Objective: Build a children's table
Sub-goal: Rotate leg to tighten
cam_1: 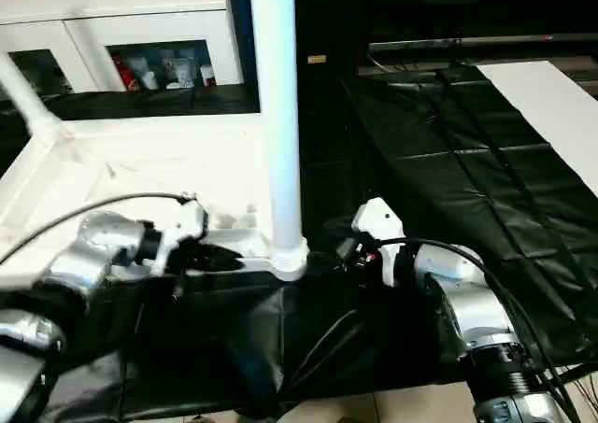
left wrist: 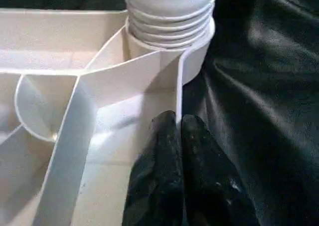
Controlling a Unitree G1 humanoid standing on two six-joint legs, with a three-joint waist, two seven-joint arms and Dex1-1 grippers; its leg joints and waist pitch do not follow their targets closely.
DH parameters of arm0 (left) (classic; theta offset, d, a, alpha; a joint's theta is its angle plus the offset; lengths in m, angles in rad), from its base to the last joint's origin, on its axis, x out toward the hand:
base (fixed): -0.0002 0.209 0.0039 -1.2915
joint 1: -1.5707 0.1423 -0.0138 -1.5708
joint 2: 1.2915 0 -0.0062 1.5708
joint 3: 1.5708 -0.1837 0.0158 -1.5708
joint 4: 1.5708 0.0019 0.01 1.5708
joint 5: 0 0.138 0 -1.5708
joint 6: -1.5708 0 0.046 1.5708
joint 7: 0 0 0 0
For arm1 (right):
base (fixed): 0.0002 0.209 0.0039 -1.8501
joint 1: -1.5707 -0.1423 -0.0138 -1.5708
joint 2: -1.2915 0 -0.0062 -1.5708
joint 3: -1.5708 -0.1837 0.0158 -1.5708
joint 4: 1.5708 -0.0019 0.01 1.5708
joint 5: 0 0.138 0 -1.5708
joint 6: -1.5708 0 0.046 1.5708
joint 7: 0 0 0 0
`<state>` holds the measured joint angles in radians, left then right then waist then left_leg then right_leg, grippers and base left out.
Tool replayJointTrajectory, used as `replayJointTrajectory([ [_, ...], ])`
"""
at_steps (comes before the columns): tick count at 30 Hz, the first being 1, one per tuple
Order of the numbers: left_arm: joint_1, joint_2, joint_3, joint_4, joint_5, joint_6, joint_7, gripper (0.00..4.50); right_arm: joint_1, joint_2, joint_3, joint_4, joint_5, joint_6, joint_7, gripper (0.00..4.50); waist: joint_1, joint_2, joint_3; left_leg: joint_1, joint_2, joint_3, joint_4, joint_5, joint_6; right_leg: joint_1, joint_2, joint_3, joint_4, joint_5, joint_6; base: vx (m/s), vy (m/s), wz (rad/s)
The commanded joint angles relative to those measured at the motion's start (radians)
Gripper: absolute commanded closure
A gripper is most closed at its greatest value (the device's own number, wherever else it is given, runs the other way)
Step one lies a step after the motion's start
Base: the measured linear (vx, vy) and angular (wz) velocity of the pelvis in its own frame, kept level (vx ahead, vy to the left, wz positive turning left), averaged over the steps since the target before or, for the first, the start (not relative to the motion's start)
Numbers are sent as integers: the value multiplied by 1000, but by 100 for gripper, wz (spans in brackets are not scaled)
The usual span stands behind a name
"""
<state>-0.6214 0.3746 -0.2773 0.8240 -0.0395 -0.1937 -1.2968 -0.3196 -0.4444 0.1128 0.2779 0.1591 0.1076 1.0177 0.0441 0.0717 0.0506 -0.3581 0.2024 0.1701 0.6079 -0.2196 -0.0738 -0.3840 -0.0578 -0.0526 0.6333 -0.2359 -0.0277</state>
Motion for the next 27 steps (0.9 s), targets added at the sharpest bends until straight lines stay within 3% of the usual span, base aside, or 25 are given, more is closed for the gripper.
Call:
replayJointTrajectory([
  [1, 62, -32, -47, 12, 17, 27, 12, 444, -13, 8, 11, -25, 11, 5, 8, 136, 0, -30, -66, -7, 22, -3, -55, -1, 119, 63, -70, 44, -65, 99, -242, 0, 0, 0],
  [3, 84, -40, -64, 1, 55, 27, 34, 444, -13, 6, 18, -27, 11, 4, 14, 136, 0, -35, -65, -7, 23, -3, -58, -13, 123, 61, -72, 43, -70, 53, -225, 0, 0, 0],
  [6, 86, -39, -73, -1, 78, 29, 59, 444, -15, 6, 19, -26, 11, 0, 17, 136, -2, -31, -64, -2, 23, -3, -60, -42, 108, 57, -73, 44, -79, -35, -203, 0, 0, 0],
  [8, 70, -51, -76, -5, 109, 52, 131, 444, -27, 3, 19, -19, 13, -3, 25, 136, -5, -47, -62, 0, 25, -2, -65, -68, 95, 56, -73, 45, -84, -82, -194, 0, 0, 0],
  [10, 66, -58, -71, -11, 107, 62, 147, 444, -29, 3, 20, -18, 12, -5, 27, 136, -4, -43, -59, 6, 27, -2, -67, -91, 87, 50, -76, 46, -90, -127, -194, 0, 0, 0],
  [13, 65, -68, -62, -43, 97, 92, 151, 444, -34, 3, 34, -9, 3, -9, 38, 136, -4, -48, -57, 7, 28, -2, -71, -112, 75, 51, -78, 49, -93, -177, -188, 0, 0, 0],
  [17, 78, -63, -61, -71, 88, 116, 126, 444, -26, 19, 46, -15, 15, -2, 50, 136, -5, -48, -60, 2, 27, -4, -71, -90, 77, 52, -78, 50, -90, -139, -187, 0, 0, 0],
  [20, 84, -54, -63, -88, 97, 124, 111, 444, -32, 39, 59, 13, -23, -39, 9, 136, -6, -48, -63, 3, 25, -3, -70, -70, 85, 51, -77, 49, -86, -82, -197, 0, 0, 0],
  [23, 90, -46, -64, -103, 101, 135, 109, 444, -51, 61, 66, 62, -60, -70, -46, 136, -8, -46, -63, 3, 25, -2, -71, -74, 76, 50, -77, 49, -86, -81, -204, 0, 0, 0],
  [27, 95, -34, -65, -121, 101, 147, 104, 444, -64, 87, 68, 88, -46, -57, -50, 136, -8, -42, -64, 3, 27, -3, -73, -74, 76, 52, -76, 49, -83, -56, -214, 0, 0, 0],
])
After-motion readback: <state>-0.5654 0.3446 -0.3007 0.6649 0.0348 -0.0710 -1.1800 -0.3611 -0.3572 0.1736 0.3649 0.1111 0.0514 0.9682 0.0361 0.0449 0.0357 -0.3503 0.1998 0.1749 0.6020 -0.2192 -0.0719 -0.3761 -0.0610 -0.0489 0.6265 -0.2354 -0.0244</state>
